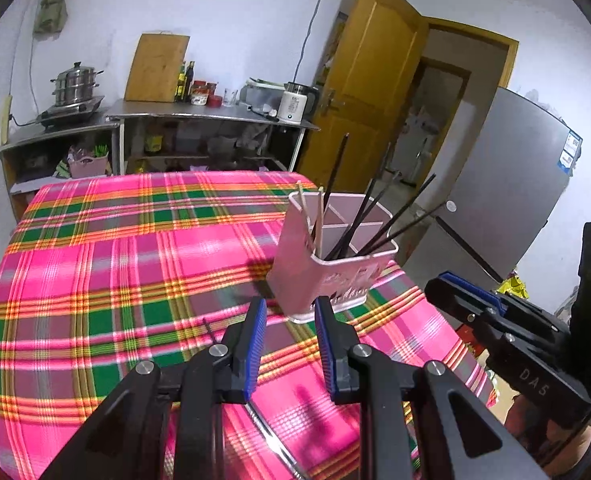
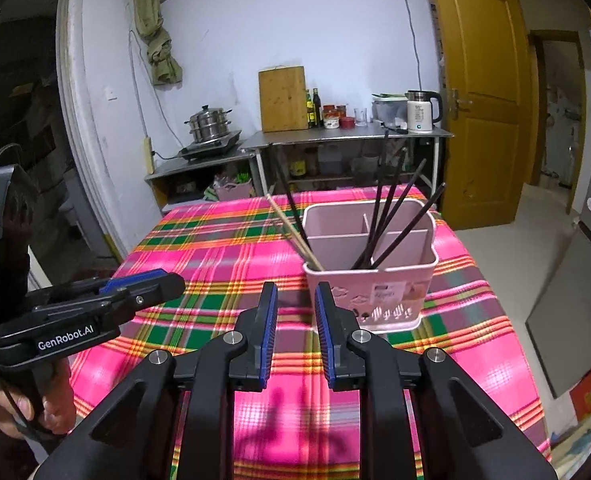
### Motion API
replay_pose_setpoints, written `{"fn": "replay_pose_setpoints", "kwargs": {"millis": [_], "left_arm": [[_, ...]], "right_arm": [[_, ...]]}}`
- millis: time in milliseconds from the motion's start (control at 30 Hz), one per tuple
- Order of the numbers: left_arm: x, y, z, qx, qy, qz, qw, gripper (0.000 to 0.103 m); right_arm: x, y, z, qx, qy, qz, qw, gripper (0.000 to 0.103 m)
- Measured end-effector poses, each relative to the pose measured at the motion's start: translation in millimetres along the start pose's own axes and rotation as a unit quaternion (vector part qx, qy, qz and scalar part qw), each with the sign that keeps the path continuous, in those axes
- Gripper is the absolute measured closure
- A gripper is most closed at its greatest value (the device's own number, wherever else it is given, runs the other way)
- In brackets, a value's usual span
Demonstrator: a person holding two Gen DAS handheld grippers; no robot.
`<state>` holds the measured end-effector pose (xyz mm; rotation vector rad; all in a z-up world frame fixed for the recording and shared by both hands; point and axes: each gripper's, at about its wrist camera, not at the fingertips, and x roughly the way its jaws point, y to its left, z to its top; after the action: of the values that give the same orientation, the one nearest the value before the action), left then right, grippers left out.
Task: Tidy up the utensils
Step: 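Move both open tools back down toward the remaining chopsticks on the cloth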
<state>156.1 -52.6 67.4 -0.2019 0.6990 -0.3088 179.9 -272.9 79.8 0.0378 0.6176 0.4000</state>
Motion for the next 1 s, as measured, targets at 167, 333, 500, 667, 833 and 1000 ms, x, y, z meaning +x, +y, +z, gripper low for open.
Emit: {"fn": "replay_pose_setpoints", "kwargs": {"millis": [167,333,500,667,833,1000], "left_arm": [[-2.6,7.7,-12.4,-0.006,0.007,0.007,0.9999,0.078],[-5.7,15.4,-22.3,-0.016,0.012,0.012,0.9997,0.078],[-5.5,21.5,-31.1,-0.024,0.018,0.016,0.9994,0.078],[0.5,29.9,-40.1,-0.034,0.029,0.022,0.9987,0.078],[17.0,43.1,-53.9,-0.048,0.052,0.033,0.9969,0.078],[40.5,56.5,-66.7,-0.065,0.08,0.042,0.9938,0.078]], "right_arm": [[3.0,4.3,-3.4,-0.004,0.007,0.005,1.0,0.083],[5.5,10.5,-10.4,-0.009,0.015,0.011,1.0,0.083],[9.9,17.2,-15.6,-0.015,0.023,0.017,0.999,0.083],[16.6,22.3,-21.6,-0.02,0.032,0.022,0.999,0.083],[31.2,24.6,-32.6,-0.022,0.051,0.027,0.998,0.083],[47.6,23.1,-41.9,-0.02,0.073,0.031,0.997,0.083]]}}
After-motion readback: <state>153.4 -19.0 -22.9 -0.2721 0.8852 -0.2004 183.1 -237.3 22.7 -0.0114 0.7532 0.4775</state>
